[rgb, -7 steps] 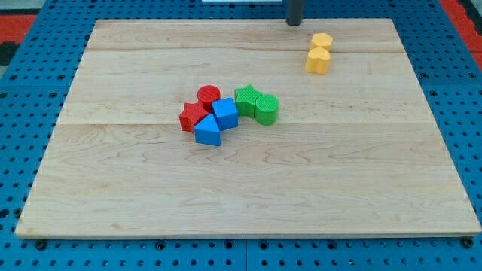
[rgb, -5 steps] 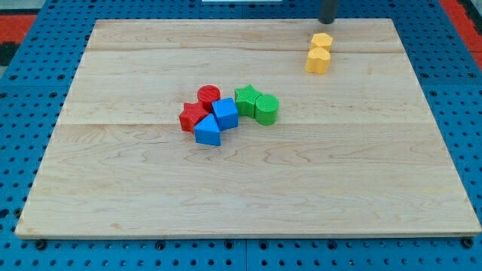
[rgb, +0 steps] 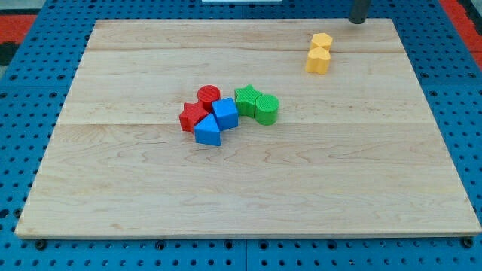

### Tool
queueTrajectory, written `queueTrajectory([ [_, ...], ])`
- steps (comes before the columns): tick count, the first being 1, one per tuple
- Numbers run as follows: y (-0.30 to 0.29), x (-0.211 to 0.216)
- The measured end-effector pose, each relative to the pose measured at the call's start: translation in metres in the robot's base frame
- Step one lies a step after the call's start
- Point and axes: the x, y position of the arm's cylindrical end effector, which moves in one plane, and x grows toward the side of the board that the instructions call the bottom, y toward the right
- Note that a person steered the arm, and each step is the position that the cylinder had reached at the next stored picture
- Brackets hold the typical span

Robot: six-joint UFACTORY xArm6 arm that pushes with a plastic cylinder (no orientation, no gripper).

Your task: Push the green circle closer to the group of blocks

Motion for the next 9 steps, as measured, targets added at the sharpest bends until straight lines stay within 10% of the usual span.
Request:
queueTrajectory([
  [3,0.021,0.046],
  [6,-0.067,0.216],
  [9,-0.181,0.238],
])
